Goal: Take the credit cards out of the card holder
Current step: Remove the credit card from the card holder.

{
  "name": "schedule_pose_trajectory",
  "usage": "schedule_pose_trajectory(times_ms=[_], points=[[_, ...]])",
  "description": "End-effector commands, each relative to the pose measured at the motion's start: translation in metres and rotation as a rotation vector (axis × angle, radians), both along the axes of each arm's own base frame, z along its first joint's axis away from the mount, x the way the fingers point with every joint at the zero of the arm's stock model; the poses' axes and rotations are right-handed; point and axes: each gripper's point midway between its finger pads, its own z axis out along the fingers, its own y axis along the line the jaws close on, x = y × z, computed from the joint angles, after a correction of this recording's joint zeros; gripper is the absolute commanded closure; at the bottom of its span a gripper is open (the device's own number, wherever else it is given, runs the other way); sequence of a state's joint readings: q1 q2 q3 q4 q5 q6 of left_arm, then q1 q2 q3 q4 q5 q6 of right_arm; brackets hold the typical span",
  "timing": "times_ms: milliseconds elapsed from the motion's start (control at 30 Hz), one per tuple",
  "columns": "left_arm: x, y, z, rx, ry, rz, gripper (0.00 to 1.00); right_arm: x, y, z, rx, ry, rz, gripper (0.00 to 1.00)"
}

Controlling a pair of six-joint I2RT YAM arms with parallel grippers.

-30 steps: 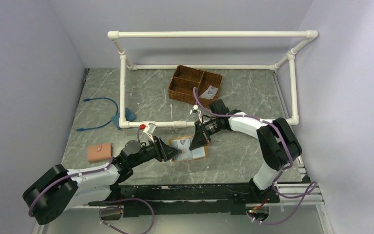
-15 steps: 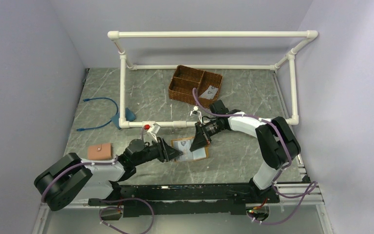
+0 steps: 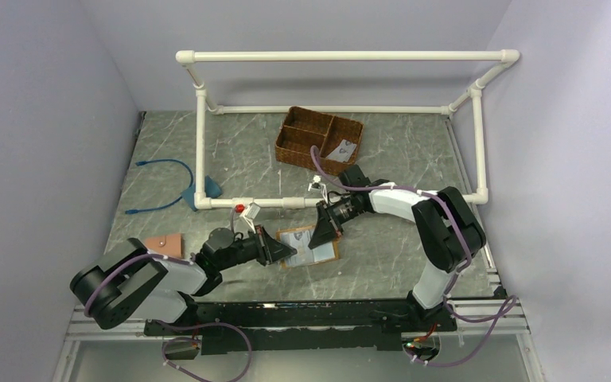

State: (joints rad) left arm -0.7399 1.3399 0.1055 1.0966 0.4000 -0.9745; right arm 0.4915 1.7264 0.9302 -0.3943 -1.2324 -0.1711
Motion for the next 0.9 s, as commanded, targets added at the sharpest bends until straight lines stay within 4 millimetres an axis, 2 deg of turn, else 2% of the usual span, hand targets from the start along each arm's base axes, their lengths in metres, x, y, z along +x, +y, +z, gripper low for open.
schedule_pose_trajectory(times_ms=[0,267,667,867], points=[[0.003,0.008,0.0,-0.02,-0.016,0.025,1.0,0.006,0.004,0.003,0.034,-0.013,0.012,1.0],[0.001,0.011,-0.016,0.01,0.024,0.005,0.98,0.006,0.002,-0.008,0.011,0.012,0.006,1.0],[0.0,0.012,-0.017,-0.04,0.056,-0.031,0.98,0.009,0.0,-0.01,0.008,0.014,-0.002,1.0],[0.002,0.01,-0.024,-0.057,0.085,-0.034,1.0,0.009,0.0,-0.012,-0.002,0.011,-0.005,1.0]])
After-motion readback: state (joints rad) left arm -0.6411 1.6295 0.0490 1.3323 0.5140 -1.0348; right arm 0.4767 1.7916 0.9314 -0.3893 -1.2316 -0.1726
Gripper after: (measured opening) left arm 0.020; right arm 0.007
